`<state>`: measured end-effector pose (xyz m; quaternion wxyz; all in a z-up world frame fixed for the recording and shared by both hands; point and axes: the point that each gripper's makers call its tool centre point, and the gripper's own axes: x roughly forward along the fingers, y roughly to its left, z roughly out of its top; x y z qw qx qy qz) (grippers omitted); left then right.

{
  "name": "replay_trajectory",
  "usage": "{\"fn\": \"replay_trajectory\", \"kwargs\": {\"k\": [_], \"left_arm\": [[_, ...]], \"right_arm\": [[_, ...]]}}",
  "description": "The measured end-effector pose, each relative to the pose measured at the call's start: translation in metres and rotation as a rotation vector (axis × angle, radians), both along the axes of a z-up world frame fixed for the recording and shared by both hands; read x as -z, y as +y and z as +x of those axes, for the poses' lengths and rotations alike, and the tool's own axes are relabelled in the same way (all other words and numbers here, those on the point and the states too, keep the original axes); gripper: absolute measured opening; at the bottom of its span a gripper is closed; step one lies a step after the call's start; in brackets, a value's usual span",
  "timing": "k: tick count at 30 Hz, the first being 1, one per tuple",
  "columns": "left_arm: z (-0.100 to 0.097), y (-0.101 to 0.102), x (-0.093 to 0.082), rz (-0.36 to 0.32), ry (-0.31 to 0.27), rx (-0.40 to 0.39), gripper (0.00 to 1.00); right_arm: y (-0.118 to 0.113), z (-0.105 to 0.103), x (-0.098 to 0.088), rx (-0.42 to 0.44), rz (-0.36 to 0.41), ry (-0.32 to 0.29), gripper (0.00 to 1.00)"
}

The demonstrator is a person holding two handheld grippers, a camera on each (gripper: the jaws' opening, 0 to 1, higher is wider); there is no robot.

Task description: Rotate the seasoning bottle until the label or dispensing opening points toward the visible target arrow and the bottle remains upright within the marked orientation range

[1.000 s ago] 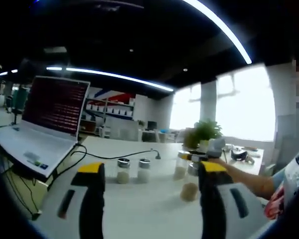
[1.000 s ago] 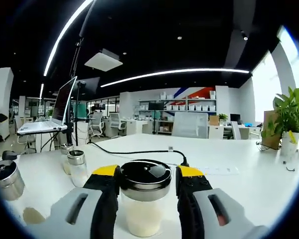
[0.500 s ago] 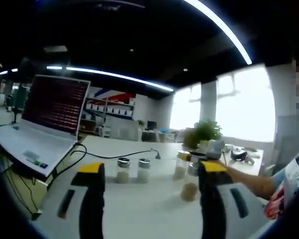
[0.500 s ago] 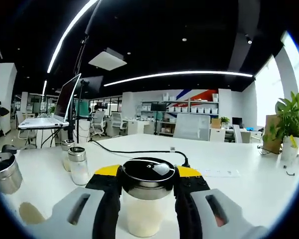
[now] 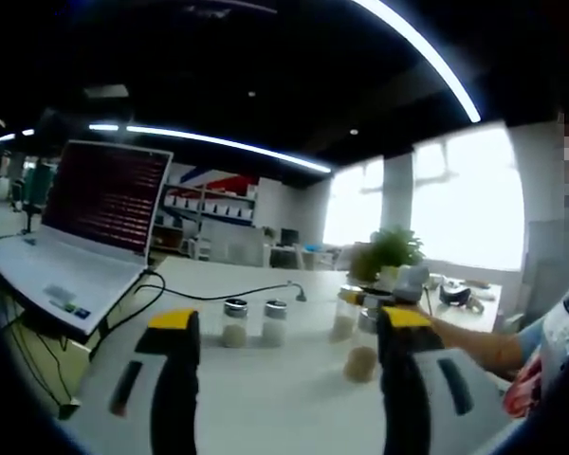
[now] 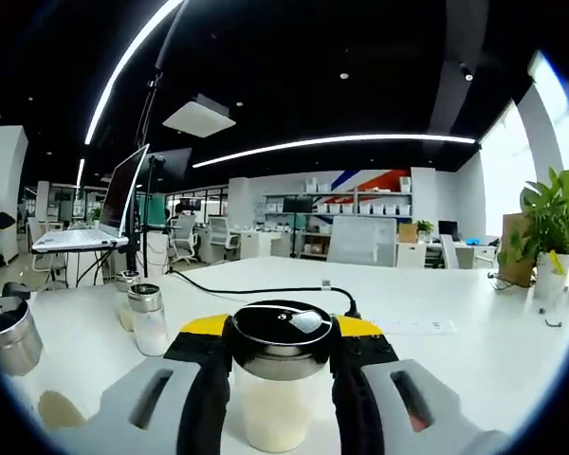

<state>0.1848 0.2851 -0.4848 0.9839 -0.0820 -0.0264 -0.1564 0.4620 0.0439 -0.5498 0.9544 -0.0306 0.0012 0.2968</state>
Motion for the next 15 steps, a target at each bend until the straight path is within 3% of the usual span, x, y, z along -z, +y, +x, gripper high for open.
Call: {"fn": "replay_trajectory", "kwargs": {"k": [15], "left_arm": [[0.0009, 0.0025, 0.0002, 0.0, -0.001, -0.005, 0.81]], "right_arm": [[-0.003, -0.0041, -0.0006, 0.005, 0.0, 0.008, 0.39]]}}
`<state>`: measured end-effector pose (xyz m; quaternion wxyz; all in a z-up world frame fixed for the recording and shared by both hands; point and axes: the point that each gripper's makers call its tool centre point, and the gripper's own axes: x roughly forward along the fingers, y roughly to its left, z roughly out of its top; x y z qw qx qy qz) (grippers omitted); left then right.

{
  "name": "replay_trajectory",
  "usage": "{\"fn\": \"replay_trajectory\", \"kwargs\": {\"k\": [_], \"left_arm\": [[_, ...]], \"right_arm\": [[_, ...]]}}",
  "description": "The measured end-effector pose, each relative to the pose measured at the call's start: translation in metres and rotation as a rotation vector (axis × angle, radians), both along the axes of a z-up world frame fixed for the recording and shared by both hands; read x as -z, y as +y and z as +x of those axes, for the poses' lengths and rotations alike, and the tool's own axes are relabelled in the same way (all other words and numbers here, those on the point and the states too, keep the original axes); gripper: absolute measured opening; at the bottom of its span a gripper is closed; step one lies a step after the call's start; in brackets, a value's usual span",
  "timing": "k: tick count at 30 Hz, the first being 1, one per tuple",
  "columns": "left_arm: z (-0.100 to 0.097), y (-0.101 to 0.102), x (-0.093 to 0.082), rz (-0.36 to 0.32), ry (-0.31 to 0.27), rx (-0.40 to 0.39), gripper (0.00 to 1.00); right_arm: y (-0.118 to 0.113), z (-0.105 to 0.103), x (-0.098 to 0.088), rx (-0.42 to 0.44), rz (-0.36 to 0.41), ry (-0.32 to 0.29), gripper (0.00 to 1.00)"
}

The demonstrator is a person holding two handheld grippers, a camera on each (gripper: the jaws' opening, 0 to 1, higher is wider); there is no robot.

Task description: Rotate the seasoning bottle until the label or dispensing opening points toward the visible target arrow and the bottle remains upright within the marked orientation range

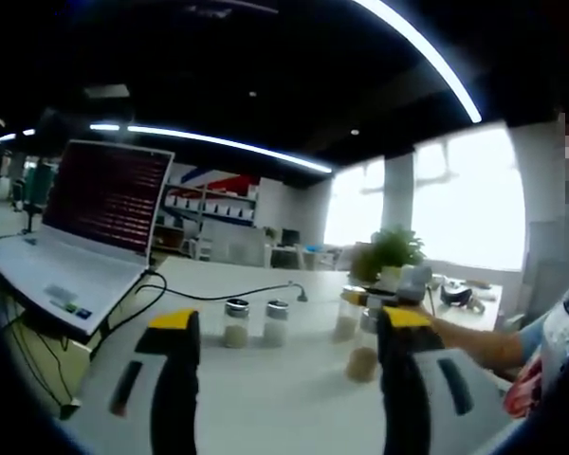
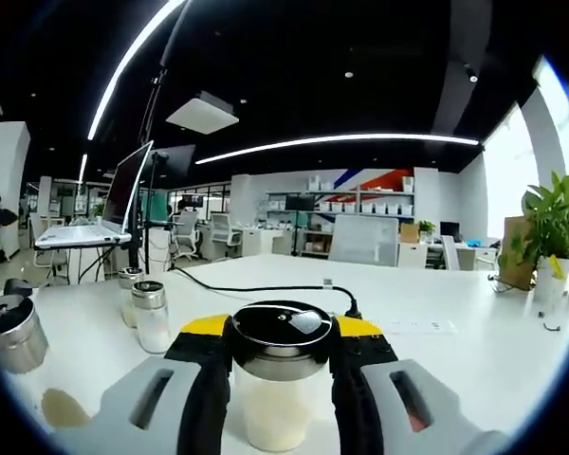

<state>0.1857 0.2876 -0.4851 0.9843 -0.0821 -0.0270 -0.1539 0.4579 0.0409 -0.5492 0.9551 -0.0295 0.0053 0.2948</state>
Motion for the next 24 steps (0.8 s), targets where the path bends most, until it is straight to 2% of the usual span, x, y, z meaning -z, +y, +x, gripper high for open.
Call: {"fn": "replay_trajectory", "kwargs": {"k": [11, 16, 24], "left_arm": [[0.002, 0.001, 0.002, -0.002, 0.007, -0.003, 0.81], [0.002, 0.001, 0.002, 0.0, 0.006, -0.003, 0.81], [0.001, 0.002, 0.001, 0.001, 0.004, -0.002, 0.81]], "right_arm": [[-0.007, -0.019, -0.008, -0.027, -0.006, -0.017, 0.39], [-0.008, -0.042, -0.015, -0.073, 0.007, -0.005, 0.39], [-0.008, -0.078, -0.029, -0.097, 0.025, -0.048, 0.39]]}}
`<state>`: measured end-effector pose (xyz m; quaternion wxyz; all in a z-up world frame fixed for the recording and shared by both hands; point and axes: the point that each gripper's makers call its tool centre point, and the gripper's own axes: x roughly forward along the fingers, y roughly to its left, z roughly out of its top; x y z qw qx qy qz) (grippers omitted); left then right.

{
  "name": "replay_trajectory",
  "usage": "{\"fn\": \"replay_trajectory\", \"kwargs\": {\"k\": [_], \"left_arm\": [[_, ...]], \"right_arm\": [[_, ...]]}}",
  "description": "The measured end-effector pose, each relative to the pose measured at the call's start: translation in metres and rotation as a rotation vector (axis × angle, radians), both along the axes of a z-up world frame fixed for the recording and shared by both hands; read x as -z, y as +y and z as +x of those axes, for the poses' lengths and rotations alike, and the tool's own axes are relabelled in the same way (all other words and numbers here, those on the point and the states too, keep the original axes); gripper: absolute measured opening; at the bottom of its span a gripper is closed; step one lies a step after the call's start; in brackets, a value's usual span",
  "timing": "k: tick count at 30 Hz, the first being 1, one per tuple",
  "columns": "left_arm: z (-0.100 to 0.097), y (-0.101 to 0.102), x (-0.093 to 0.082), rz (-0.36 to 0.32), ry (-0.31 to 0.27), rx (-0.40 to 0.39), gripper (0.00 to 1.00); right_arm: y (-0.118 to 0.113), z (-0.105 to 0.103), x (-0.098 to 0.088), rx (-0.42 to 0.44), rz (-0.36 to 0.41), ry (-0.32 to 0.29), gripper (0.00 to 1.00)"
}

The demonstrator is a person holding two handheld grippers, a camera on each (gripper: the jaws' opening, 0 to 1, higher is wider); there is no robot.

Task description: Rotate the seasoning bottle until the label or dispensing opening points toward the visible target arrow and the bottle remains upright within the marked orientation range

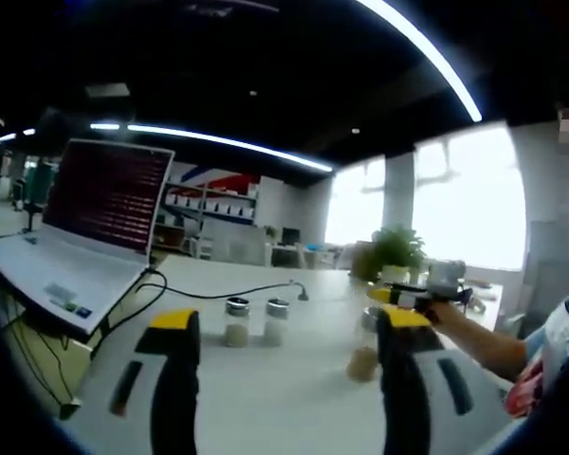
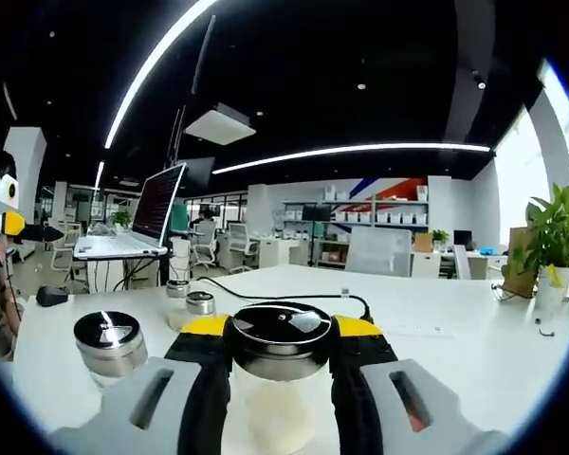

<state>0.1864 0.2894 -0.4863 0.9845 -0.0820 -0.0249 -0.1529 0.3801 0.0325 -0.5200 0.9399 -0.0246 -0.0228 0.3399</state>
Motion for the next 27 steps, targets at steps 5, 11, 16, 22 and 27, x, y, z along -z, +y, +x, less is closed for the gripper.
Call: {"fn": "replay_trajectory", "kwargs": {"k": [5, 11, 16, 22, 27], "left_arm": [[-0.002, 0.0, -0.004, -0.005, -0.012, -0.004, 0.81], [-0.003, 0.0, -0.004, 0.0, -0.014, -0.008, 0.81], [-0.003, -0.001, -0.003, -0.001, -0.013, -0.004, 0.81], [-0.004, 0.0, -0.004, -0.003, -0.015, -0.007, 0.81], [-0.003, 0.0, -0.003, 0.001, -0.011, -0.007, 0.81]], "right_arm": [[0.002, -0.023, -0.008, -0.037, -0.001, -0.029, 0.39], [-0.002, -0.047, -0.01, -0.062, 0.014, -0.035, 0.39], [-0.003, -0.06, -0.004, -0.077, 0.018, -0.025, 0.39], [-0.005, -0.067, 0.012, -0.082, 0.014, -0.001, 0.39], [-0.004, -0.071, 0.018, -0.084, -0.001, -0.012, 0.39]]}}
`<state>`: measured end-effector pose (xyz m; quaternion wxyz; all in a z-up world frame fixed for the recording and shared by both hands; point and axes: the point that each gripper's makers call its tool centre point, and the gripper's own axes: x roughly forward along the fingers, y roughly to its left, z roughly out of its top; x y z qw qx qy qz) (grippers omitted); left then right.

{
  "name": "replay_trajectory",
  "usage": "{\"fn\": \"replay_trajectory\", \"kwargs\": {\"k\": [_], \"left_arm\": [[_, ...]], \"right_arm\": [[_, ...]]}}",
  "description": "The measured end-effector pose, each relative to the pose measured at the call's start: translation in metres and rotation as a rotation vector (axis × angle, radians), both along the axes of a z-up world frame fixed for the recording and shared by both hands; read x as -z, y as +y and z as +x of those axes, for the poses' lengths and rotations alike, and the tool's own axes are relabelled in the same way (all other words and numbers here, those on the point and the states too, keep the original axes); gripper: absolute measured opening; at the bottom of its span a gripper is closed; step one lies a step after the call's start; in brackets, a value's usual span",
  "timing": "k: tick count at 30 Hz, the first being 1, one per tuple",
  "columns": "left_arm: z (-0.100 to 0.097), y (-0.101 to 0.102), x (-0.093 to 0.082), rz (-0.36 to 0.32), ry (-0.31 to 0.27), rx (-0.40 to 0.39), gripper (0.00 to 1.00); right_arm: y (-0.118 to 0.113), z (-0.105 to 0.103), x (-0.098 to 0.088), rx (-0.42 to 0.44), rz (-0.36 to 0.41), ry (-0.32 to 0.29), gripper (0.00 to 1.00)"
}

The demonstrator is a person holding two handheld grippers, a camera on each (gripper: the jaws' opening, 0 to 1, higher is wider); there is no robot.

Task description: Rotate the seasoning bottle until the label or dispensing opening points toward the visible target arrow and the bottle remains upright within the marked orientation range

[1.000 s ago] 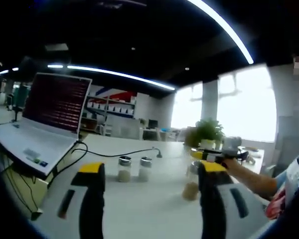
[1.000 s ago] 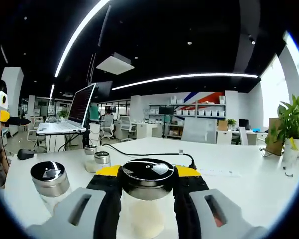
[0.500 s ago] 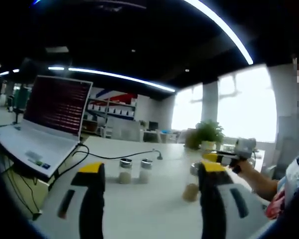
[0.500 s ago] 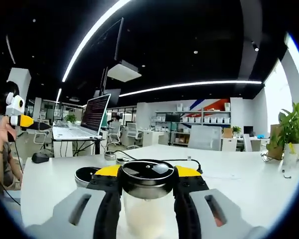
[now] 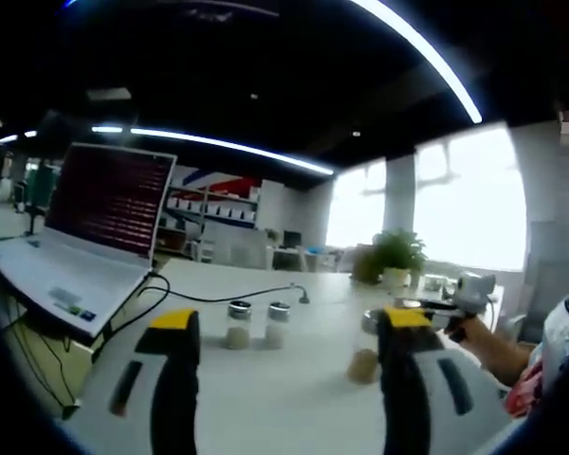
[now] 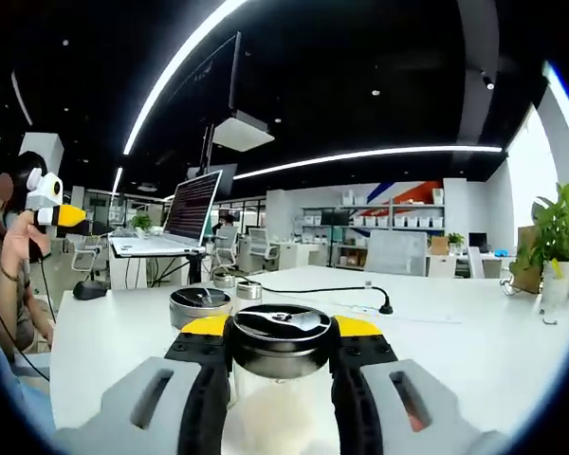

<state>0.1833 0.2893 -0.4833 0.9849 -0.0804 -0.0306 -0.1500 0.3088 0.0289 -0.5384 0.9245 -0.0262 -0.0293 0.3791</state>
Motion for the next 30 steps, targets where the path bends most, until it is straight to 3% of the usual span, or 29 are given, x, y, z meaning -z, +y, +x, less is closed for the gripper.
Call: {"fn": "replay_trajectory", "kwargs": {"k": [9, 30], "left_arm": [[0.0016, 0.0021, 0.0, -0.003, 0.003, 0.001, 0.81], [-0.0004, -0.0004, -0.0007, 0.001, 0.0, 0.002, 0.81]], "right_arm": [[0.0, -0.0048, 0.0083, -0.001, 0.0, 0.008, 0.39], [-0.0061, -0.0051, 0.0084, -0.012, 0.021, 0.025, 0.4]]}}
